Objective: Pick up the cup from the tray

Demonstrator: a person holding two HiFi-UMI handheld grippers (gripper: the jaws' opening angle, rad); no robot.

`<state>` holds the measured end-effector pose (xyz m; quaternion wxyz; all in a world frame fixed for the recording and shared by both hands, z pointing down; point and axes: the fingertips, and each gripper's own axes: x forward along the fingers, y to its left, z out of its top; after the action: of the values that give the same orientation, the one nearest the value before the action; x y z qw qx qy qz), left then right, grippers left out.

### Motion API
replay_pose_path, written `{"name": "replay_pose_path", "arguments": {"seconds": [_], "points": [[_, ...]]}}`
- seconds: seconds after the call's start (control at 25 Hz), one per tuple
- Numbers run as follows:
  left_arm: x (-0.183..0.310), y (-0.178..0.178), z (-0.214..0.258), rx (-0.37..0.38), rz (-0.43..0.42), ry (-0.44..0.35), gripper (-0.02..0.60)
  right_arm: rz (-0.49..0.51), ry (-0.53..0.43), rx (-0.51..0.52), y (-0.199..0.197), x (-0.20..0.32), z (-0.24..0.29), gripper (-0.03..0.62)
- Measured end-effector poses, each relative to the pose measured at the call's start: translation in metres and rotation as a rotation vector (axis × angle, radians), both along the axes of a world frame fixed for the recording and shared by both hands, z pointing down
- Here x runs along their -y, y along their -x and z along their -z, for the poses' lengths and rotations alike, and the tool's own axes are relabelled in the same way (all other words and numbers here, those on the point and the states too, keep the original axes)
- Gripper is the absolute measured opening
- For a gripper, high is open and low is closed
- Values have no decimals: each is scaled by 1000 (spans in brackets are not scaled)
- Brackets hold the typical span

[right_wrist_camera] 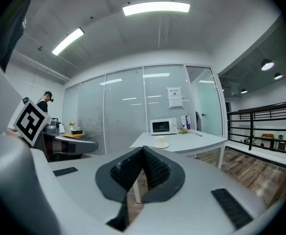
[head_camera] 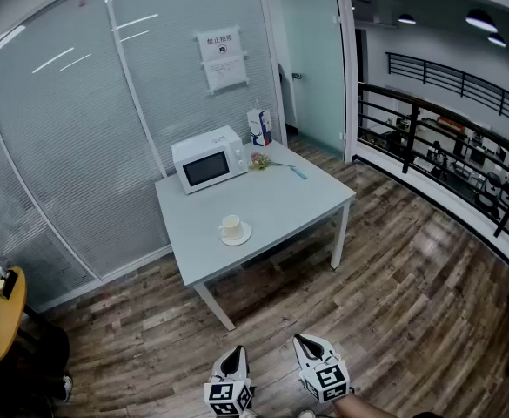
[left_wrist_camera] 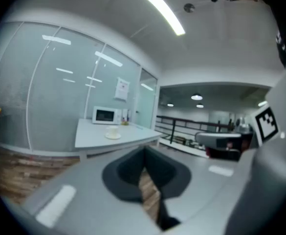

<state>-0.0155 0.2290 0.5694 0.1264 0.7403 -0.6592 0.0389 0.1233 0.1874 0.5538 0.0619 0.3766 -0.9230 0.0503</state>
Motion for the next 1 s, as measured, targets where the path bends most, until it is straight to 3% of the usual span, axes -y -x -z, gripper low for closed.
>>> {"name": "replay_pose_path", "arguments": {"seconds": [0.44,0.68,1.0], "points": [[-4,-3,5,15,4,-13,5,18,-19,24,4,-5,8,3],[-3,-5,9,36,11,-11,5,11,-12,103,-4,-5,18,3],[22,12,8,34,9,6,5,6,1,129,11,24,22,3]]}}
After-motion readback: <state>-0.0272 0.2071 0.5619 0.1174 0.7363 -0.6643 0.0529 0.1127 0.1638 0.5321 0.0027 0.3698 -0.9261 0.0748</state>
